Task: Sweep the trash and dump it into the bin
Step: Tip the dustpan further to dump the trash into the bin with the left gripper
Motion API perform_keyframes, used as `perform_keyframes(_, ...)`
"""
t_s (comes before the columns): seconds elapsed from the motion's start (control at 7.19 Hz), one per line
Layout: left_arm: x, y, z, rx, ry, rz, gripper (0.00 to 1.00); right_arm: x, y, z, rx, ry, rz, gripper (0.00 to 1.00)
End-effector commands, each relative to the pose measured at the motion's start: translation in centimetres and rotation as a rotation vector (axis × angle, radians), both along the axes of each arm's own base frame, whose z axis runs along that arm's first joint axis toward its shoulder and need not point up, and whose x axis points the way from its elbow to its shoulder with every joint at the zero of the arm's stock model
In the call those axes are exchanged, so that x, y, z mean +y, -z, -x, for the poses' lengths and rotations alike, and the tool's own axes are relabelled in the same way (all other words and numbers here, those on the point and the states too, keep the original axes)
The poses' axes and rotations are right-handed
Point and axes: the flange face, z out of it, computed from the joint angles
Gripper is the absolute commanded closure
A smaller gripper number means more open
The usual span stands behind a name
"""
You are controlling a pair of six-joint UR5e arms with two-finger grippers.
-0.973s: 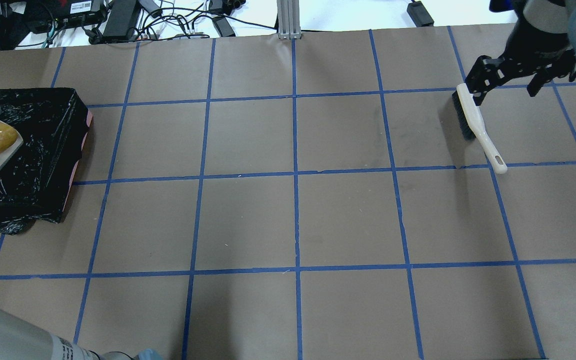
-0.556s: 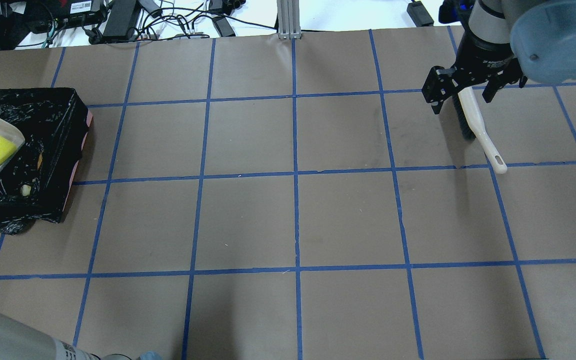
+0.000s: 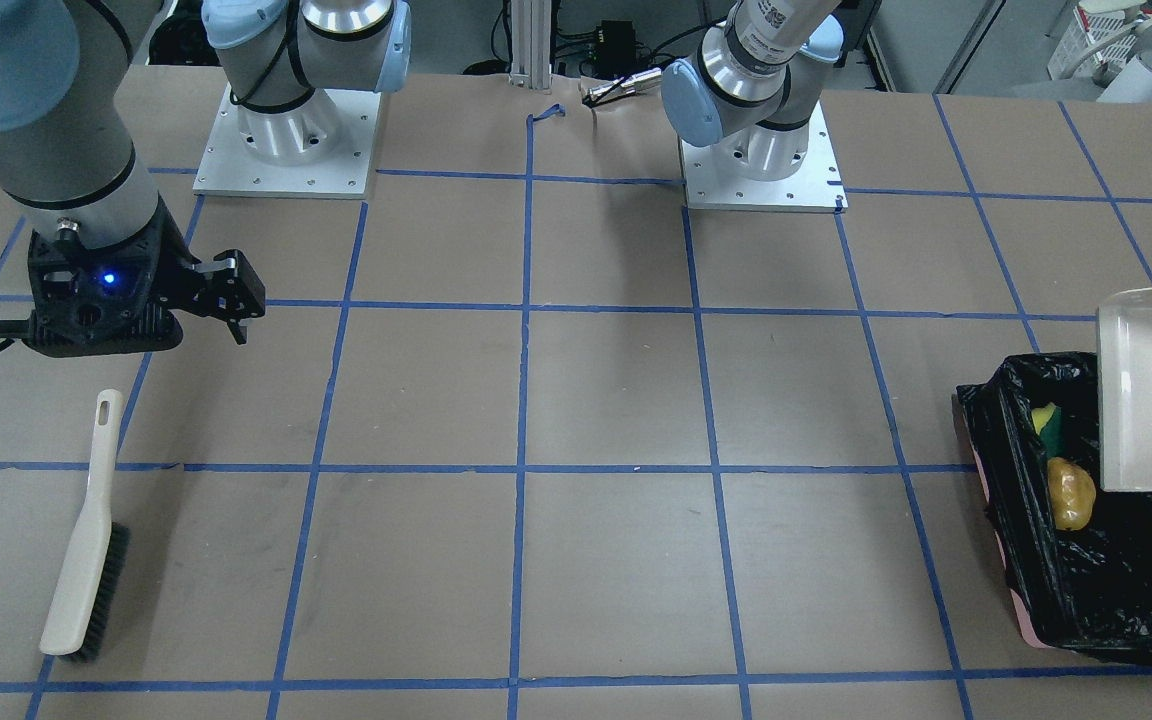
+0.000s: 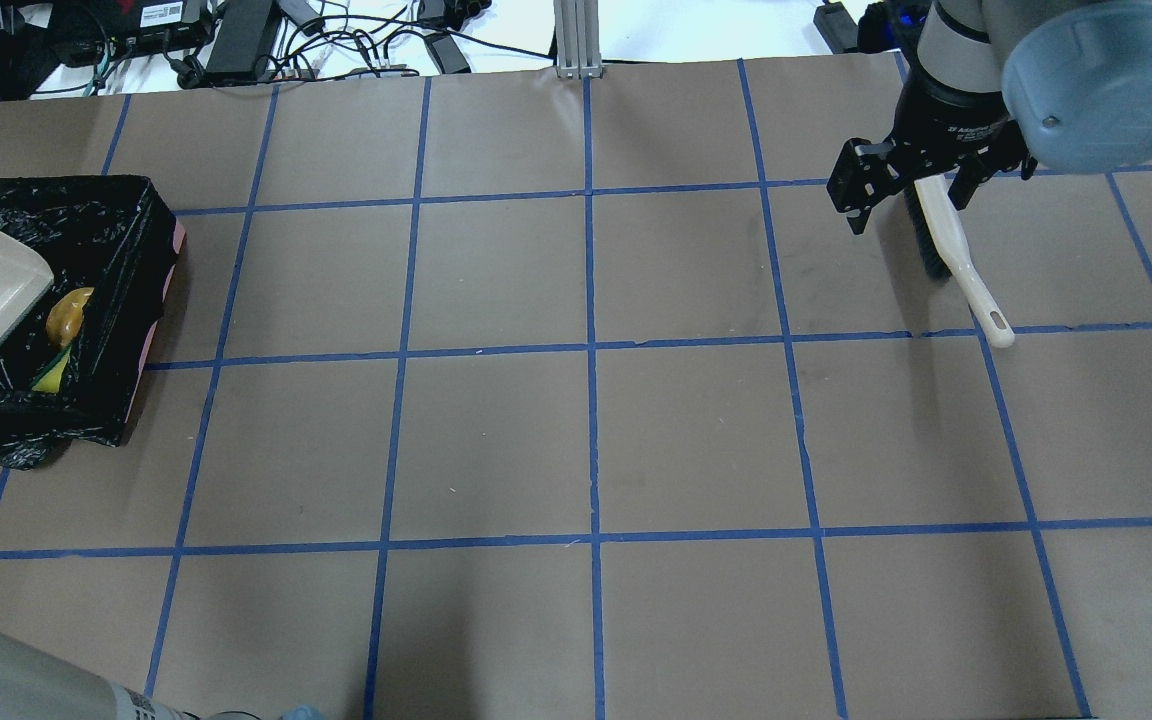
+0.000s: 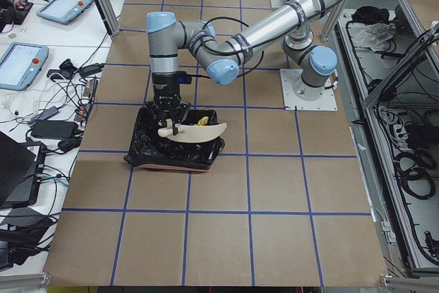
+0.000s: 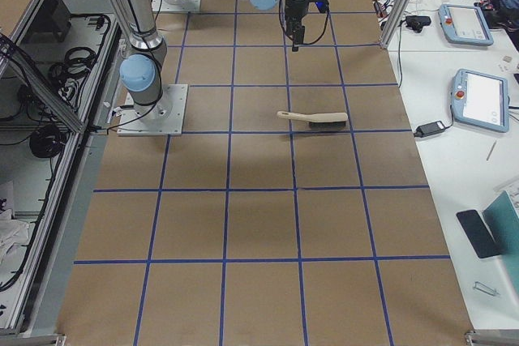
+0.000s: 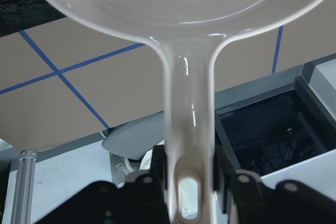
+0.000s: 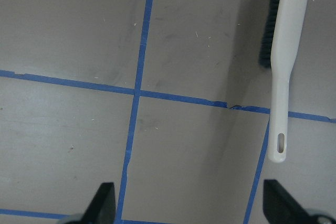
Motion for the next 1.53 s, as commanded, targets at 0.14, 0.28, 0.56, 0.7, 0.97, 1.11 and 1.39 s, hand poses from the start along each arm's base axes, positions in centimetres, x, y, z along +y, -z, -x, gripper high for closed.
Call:
perform_keyframes(0.14,-0.1,-2.6,1.8,-0.006,0.05,0.034,0.94,2.0,-2.2,-4.5,-0.108,0.046,0.042,0.0)
perform_keyframes(0.28,0.0,-3.3,2.4,0.05,0.081,0.08,0.95,2.8,-3.0,-4.7,-0.133,0.047,0.038,0.0)
perform_keyframes(0.56,-0.1,-3.4,4.0,0.208,0.142,0.138,0.98,3.3,-2.6,-4.5,-0.13,0.051,0.011,0.0)
perform_keyframes(0.7,-0.9,-1.5,4.9,0.34,0.147,0.154,0.98,3.0,-2.6,-4.0,-0.13,0.06,0.015,0.0)
perform_keyframes(0.97,-3.2,1.9,10.7,0.597,0.053,0.197,1.0,2.8,-2.8,-3.0,-0.126,0.08,0.022,0.0)
perform_keyframes(1.11,-4.4,3.0,14.8,0.62,0.01,0.198,1.0,2.7,-2.9,-2.1,-0.127,0.1,0.022,0.0)
perform_keyframes(1.39,-6.1,7.2,17.8,0.673,-0.141,0.18,1.0,2.8,-2.9,-1.8,-0.128,0.169,0.021,0.0)
